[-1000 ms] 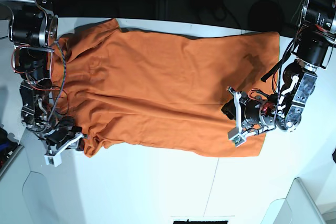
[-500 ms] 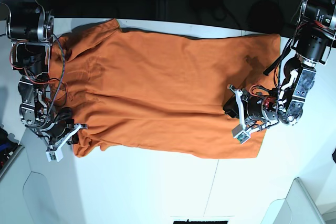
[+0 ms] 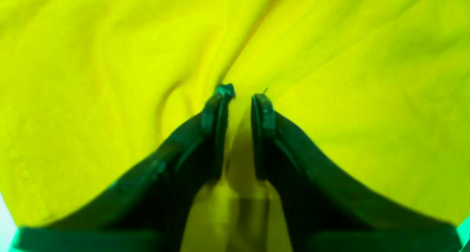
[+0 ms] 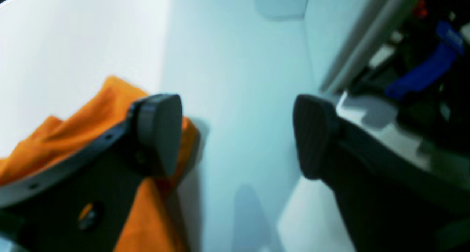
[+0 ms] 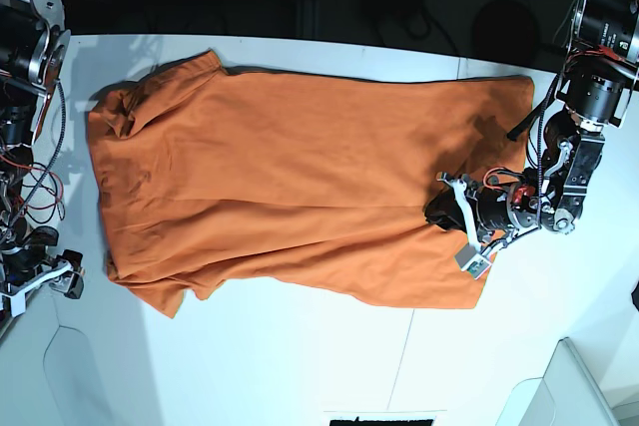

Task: Layout the t-shirt on the table in an organized manner, then fold the t-shirt properly
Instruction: 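Release with the right gripper and grasp the shirt's collar corner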

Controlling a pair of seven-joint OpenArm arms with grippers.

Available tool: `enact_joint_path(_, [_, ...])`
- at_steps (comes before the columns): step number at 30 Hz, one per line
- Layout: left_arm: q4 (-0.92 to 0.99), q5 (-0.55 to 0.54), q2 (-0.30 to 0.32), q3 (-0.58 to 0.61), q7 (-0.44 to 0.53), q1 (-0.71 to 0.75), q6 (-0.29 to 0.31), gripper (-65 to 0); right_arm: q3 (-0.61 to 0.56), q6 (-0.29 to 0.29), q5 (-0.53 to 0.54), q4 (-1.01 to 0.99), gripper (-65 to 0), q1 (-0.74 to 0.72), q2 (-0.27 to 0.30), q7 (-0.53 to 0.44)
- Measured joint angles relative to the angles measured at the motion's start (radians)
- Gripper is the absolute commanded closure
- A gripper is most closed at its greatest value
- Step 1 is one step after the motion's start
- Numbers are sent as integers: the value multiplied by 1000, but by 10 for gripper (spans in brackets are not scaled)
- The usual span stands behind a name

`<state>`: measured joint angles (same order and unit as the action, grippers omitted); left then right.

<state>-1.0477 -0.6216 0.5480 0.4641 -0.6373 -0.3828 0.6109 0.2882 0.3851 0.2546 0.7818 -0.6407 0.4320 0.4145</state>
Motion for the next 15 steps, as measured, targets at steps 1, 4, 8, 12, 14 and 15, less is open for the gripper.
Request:
enact_joint_path(1, [0, 0, 0, 0, 0, 0, 0, -165, 11, 0, 18, 0, -454, 0, 0, 47])
enact_joint_path(4, [0, 0, 0, 0, 2, 0, 0, -165, 65, 20, 108, 0, -453, 3, 1, 196])
enact_joint_path(8, [1, 2, -2, 0, 6, 0, 0, -165, 149, 128, 336, 58, -453, 66, 1, 368])
enact_joint_path(12, [2, 16, -2, 0, 8, -2, 0, -166, 217, 171, 494, 215, -453, 203, -4, 551])
enact_joint_path(14, [2, 26, -2, 0, 7, -5, -1, -166, 232, 174, 496, 316, -453, 282, -1, 584])
enact_joint_path(15, [3, 29, -2, 0, 7, -5, -1, -166, 239, 172, 522, 370, -453, 327, 0, 598])
